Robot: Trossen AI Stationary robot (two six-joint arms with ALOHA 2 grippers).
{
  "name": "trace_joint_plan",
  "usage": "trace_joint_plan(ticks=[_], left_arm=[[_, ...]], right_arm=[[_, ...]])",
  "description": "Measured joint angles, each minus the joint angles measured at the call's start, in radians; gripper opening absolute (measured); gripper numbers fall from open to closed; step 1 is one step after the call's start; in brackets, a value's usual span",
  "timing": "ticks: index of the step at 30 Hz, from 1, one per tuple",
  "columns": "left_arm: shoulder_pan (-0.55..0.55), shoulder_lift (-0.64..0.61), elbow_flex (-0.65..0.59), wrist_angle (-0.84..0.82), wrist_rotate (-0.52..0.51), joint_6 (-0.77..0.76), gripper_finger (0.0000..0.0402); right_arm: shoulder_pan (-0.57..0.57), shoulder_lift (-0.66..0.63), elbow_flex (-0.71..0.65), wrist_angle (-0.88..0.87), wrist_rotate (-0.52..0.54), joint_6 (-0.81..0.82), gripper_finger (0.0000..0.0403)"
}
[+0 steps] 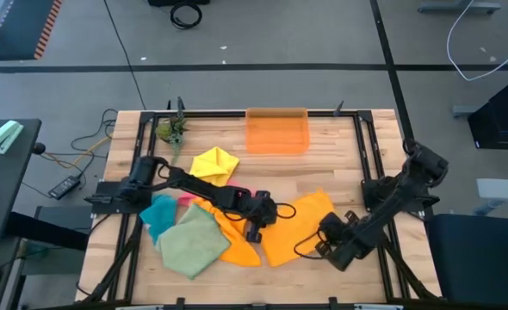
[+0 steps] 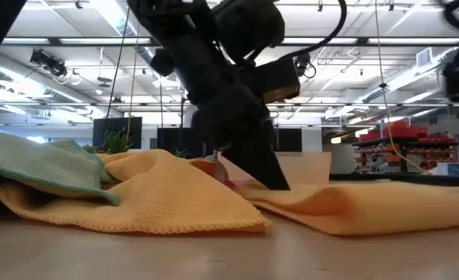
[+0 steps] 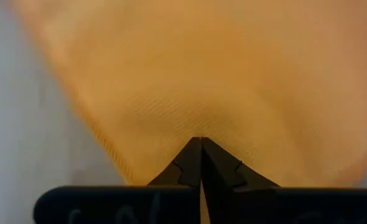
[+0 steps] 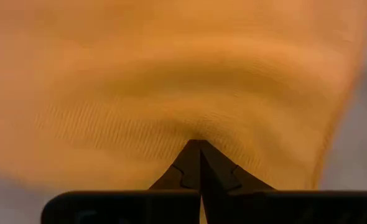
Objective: Fold microfiber towels
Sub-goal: Fold the left orange microfiber cloth
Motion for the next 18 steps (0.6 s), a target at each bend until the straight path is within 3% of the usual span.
trace_joint_plan(ticks=[7,11,14,18], left_arm=[[-0.084,0.000,0.001,0.060,0.002,-0.043,0.0011],[-0.119,-0.006,0.042,0.071,-0.014,-0.014,0.0023],[-0.123,-0.018,0.092,0.053,-0.046,0.051,0.0016],[-0.102,-0.020,0.113,0.041,-0.063,0.141,0.0006]], right_arm=[[-0.257,-0.083,-0.008,-0.251,0.092,-0.230,0.0002],[-0.370,-0.199,0.008,-0.258,0.107,-0.417,0.0002],[-0.362,-0.292,0.040,-0.252,0.106,-0.486,0.0002],[-0.244,-0.378,0.034,-0.138,0.093,-0.458,0.0002]])
